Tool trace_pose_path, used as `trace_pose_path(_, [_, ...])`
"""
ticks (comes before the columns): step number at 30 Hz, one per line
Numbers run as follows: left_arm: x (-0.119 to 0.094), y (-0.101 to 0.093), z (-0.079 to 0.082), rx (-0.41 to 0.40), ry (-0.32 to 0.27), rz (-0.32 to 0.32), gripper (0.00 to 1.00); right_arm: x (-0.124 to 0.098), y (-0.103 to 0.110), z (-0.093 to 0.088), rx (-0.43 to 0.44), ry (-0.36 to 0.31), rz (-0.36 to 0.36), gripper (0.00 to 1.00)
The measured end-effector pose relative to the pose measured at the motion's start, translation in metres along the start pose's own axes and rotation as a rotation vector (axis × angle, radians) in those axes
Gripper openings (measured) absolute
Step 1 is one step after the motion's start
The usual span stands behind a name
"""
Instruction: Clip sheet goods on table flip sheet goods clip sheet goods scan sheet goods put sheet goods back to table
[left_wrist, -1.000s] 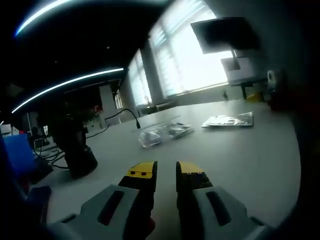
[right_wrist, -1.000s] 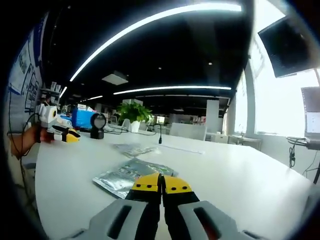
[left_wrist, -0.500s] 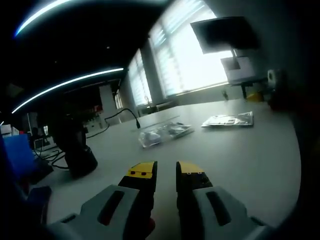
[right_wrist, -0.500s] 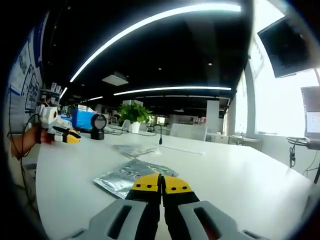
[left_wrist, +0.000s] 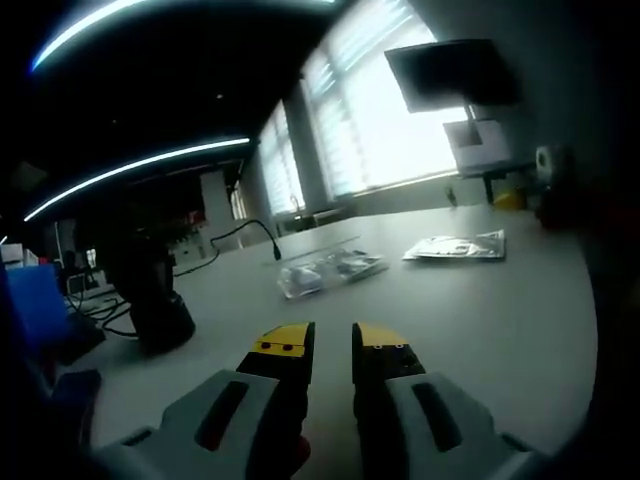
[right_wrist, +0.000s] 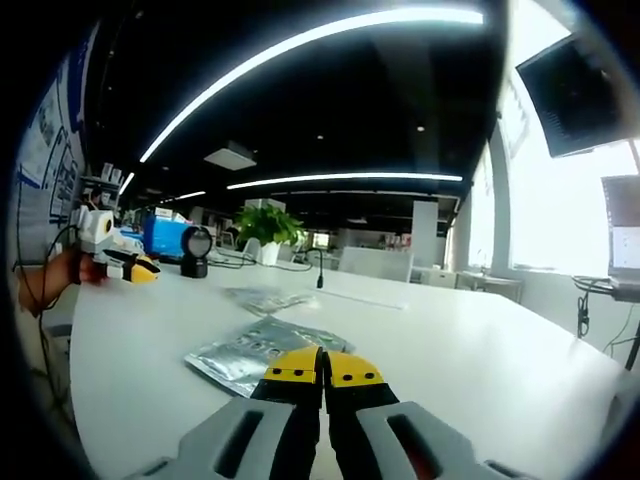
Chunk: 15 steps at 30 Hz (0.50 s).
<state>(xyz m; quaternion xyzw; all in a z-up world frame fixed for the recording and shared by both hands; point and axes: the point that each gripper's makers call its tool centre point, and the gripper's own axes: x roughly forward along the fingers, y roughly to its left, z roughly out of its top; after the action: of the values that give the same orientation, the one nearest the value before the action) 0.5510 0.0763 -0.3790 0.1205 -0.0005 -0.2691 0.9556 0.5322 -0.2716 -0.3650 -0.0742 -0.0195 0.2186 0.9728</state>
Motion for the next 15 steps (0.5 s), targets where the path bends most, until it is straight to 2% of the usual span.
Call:
trace_pose_path(4, [0.005, 0.007, -0.004, -0.004, 0.01, 0.007, 0.07, 0.0, -0.003, 0.001, -0.006, -0.002, -0.011, 0.0])
trace_pose_path(7, [0.004, 0.005, -0.005, -0.001, 0.01, 0.006, 0.07, 0.0, -0.001, 0.003, 0.015, -0.013, 0.005, 0.0])
trace_pose_path(11, [0.002, 0.002, -0.003, 0.004, 0.002, 0.0, 0.07, -0.001, 0.003, 0.008, -0.028, -0.033, 0.013, 0.0])
trace_pose_path(15, [0.001, -0.001, -0.003, 0.004, 0.005, -0.003, 0.07, 0.0, 0.009, 0.007, -0.027, -0.02, 0.035, 0.0])
